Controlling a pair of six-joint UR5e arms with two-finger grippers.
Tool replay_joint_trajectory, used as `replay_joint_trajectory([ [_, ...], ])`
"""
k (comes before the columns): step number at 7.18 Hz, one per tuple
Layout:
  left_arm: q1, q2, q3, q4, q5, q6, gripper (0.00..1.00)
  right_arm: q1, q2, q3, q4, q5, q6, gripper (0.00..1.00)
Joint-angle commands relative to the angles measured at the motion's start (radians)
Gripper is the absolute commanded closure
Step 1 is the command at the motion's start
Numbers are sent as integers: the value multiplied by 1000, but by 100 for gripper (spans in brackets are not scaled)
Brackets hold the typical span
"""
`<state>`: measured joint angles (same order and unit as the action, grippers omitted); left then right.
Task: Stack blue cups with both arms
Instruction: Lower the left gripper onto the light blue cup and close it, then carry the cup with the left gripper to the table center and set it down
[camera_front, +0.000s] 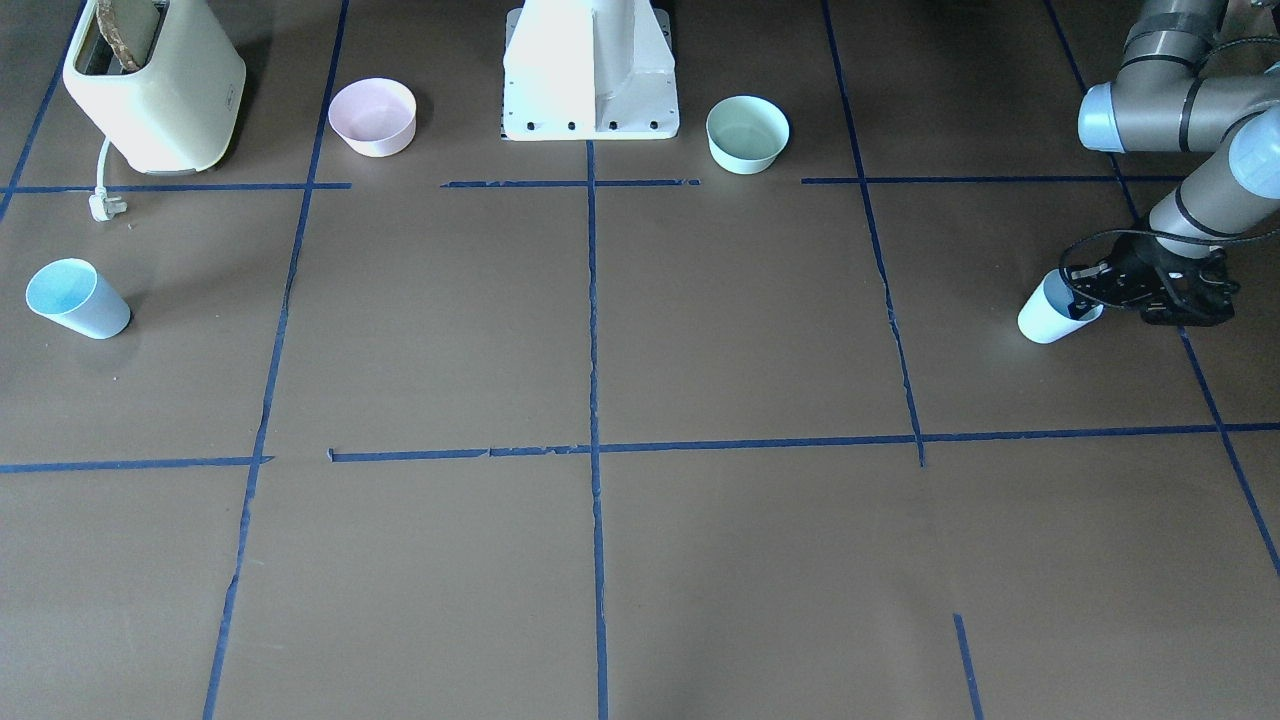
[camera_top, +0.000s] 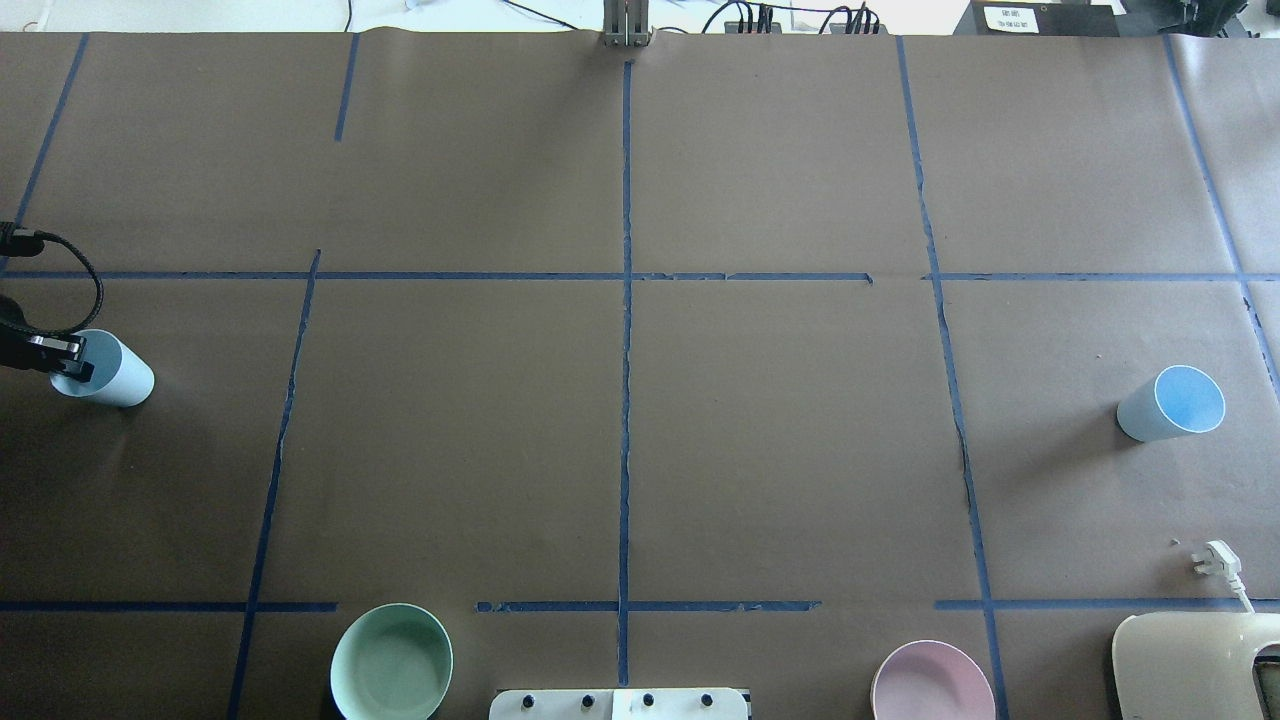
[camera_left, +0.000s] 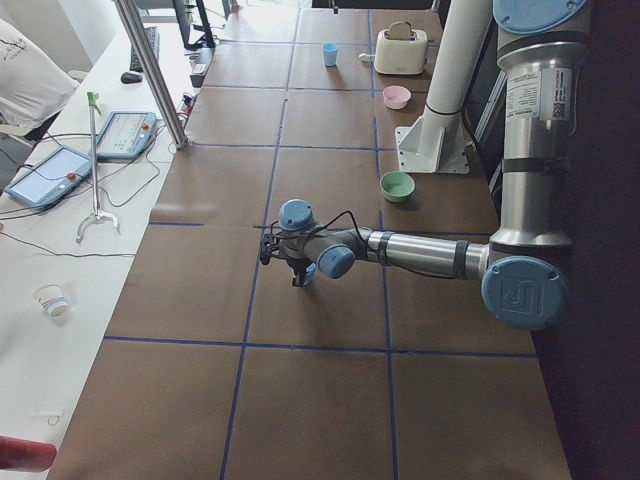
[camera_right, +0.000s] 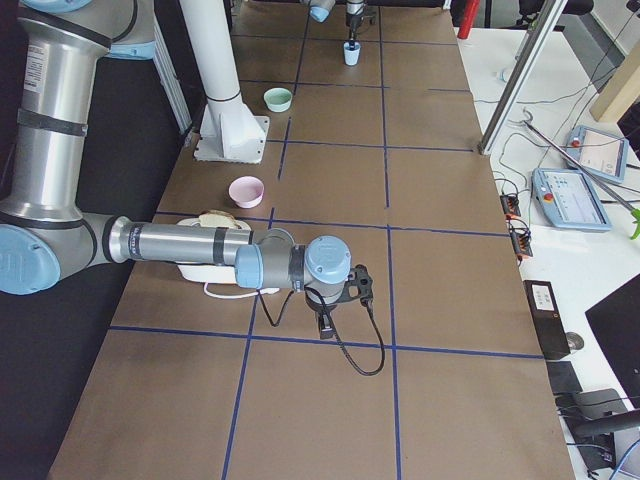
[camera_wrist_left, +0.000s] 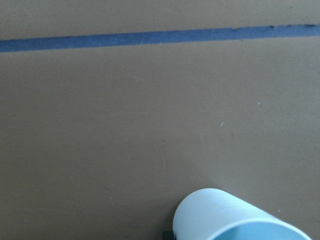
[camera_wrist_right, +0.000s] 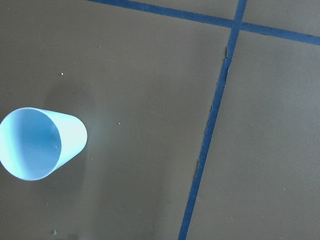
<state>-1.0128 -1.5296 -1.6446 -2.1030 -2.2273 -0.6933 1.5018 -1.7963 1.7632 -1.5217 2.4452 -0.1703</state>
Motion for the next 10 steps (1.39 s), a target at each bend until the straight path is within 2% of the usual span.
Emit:
replay_joint_trajectory([
  [1, 0, -41, -58, 14, -52, -8, 100, 0, 1, -1, 0, 0, 0, 0],
  [2, 2, -111, -64, 46, -57, -81, 100, 0, 0, 1, 0, 0, 0, 0],
  [3, 44, -239, -66, 128, -55, -191, 100, 0, 0, -1, 0, 0, 0, 0],
  [5, 190, -427, -63, 214, -34, -368, 100, 0, 0, -1, 0, 0, 0, 0],
  [6, 248, -542, -57, 318, 50, -468, 100, 0, 0, -1, 0, 0, 0, 0],
  [7, 366, -678, -23, 425, 175, -535, 100, 0, 0, -1, 0, 2, 2, 0],
  [8, 422, -813, 87, 446, 251, -608, 100, 0, 0, -1, 0, 2, 2, 0],
  [9, 453, -898, 180, 445, 259, -633, 100, 0, 0, -1, 0, 2, 0, 0],
  [10, 489, -917, 215, 440, 332, -638, 100, 0, 0, -1, 0, 2, 2, 0],
])
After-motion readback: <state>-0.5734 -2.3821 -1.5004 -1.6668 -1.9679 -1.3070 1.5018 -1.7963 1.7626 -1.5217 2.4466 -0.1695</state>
